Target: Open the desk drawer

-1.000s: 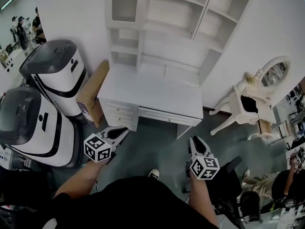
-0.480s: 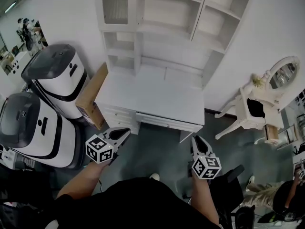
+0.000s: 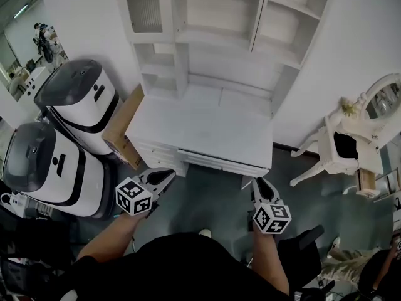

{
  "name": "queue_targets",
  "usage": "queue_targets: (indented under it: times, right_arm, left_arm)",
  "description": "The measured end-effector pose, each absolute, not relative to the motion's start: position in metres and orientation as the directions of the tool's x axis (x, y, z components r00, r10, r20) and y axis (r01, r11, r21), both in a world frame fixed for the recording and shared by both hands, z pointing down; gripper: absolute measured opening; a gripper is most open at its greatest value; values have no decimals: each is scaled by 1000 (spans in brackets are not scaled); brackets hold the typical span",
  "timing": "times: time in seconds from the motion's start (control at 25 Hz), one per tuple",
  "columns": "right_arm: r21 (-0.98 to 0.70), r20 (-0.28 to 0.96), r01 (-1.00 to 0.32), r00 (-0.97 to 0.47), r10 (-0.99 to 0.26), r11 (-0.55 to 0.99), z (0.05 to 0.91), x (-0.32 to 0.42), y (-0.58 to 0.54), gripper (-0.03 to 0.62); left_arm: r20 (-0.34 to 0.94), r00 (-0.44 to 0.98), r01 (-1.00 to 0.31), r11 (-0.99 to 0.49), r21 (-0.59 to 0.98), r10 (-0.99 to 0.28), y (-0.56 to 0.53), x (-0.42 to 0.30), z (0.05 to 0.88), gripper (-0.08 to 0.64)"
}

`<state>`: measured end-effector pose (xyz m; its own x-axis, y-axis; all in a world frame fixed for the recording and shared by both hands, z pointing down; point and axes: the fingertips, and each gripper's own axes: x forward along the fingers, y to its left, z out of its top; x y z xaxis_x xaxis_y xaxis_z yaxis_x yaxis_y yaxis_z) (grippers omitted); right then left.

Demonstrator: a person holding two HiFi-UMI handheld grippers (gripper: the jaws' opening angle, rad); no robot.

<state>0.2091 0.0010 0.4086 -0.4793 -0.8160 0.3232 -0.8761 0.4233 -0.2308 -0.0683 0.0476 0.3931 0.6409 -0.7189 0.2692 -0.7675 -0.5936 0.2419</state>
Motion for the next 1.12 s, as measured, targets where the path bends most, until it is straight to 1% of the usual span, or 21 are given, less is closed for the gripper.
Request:
queue_targets:
  times: [0.6, 0.72, 0.88, 1.12]
  right_arm:
    - [-270, 346, -839, -543, -765, 473, 431, 226, -28, 63]
    - [-280, 344, -841, -539, -769, 464, 433, 234, -32, 57]
    - [-283, 377, -853, -519, -767, 438, 447, 241, -36, 54]
    - [-256, 384, -863, -505, -773, 436, 446, 226, -47, 52]
  left_arm:
    - [331, 605, -796, -546, 260, -724, 29, -35, 416, 21]
    - [342, 615, -789, -561, 251, -711, 21, -26, 416, 21]
    - [344, 628, -778, -576, 252, -698, 12, -17, 418, 21]
    - [349, 652, -758, -587, 285, -673, 2, -26, 435, 21]
